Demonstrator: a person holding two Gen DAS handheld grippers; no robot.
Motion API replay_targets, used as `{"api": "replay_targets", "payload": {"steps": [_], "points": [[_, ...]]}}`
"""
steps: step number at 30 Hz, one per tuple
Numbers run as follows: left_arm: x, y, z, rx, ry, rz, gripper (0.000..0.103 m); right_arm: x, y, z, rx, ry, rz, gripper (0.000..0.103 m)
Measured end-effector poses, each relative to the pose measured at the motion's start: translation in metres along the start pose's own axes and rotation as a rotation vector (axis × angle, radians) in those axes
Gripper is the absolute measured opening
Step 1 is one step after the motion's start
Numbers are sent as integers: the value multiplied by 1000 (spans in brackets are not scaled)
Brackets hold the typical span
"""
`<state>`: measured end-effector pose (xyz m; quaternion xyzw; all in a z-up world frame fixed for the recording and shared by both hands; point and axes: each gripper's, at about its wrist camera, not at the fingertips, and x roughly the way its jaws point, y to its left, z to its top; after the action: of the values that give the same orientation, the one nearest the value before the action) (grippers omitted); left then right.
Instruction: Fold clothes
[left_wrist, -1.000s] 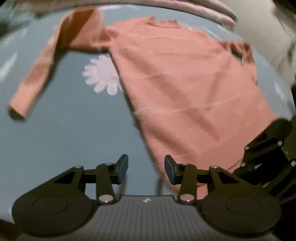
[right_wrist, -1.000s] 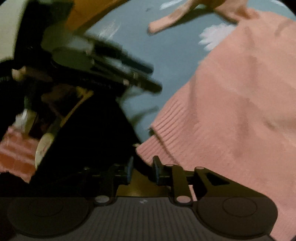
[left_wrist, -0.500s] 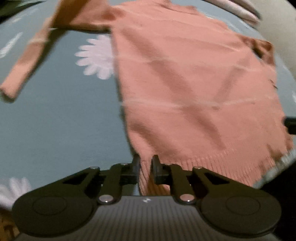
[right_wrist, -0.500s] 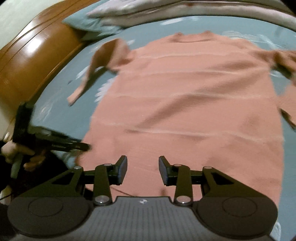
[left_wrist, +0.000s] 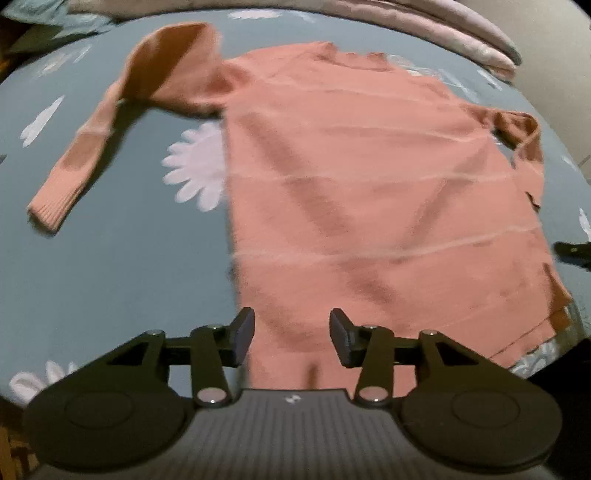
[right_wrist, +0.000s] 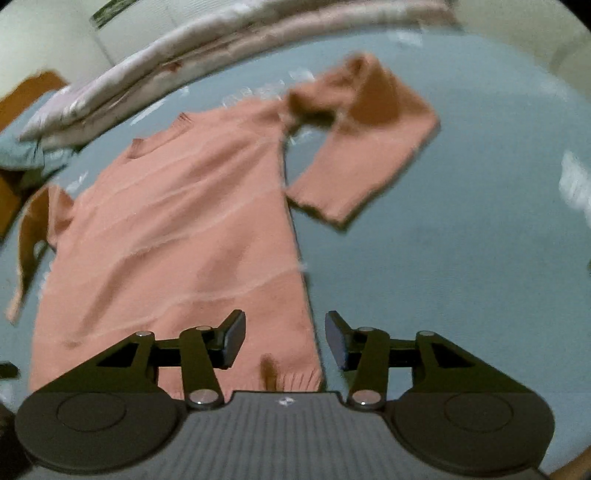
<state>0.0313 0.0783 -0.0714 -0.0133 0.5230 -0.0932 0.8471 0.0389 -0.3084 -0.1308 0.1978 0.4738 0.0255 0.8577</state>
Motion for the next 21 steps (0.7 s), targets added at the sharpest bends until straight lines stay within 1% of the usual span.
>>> {"api": "replay_targets", "payload": {"steps": [2, 3, 4, 5, 6, 8, 11, 12, 13, 14, 15, 16, 17, 18, 20, 21], "points": [[6, -10, 3, 14, 7, -8, 47, 10, -5, -3, 26, 34, 16, 53], [10, -15, 4, 21, 16, -14, 48, 14, -5, -6, 30, 47, 18, 46], [15, -19, 4, 28, 27, -15, 50, 15, -4, -9, 32, 54, 24, 37], [19, -23, 3, 34, 38, -10, 50, 14, -3, -13, 30, 52, 35, 14], [23, -27, 3, 42, 50, -1, 50, 12, -3, -15, 29, 48, 49, 10], [30, -32, 2, 66, 73, 26, 50, 2, -5, -16, 53, 22, 69, 9], [34, -35, -2, 76, 89, 36, 51, -15, -12, -10, 88, -21, 37, 8], [37, -34, -3, 76, 103, 42, 54, -17, -14, -9, 89, -21, 29, 9], [41, -33, -5, 75, 119, 53, 56, -13, -15, -9, 87, 2, 25, 9], [44, -32, -6, 75, 132, 63, 56, -7, -16, -10, 84, 33, 12, 16], [47, -30, -7, 77, 141, 71, 56, -1, -17, -13, 83, 64, -9, 26], [49, -28, -9, 79, 149, 77, 57, 0, -17, -16, 84, 75, -12, 26], [50, -26, -10, 79, 151, 79, 58, -3, -19, -19, 96, 63, 4, 34], [50, -23, -12, 76, 150, 80, 62, -9, -22, -22, 122, 47, 17, 42], [50, -19, -14, 71, 146, 73, 64, -23, -30, -28, 170, 9, 8, 42], [50, -18, -14, 69, 144, 68, 65, -28, -31, -31, 172, 7, 9, 42]]}}
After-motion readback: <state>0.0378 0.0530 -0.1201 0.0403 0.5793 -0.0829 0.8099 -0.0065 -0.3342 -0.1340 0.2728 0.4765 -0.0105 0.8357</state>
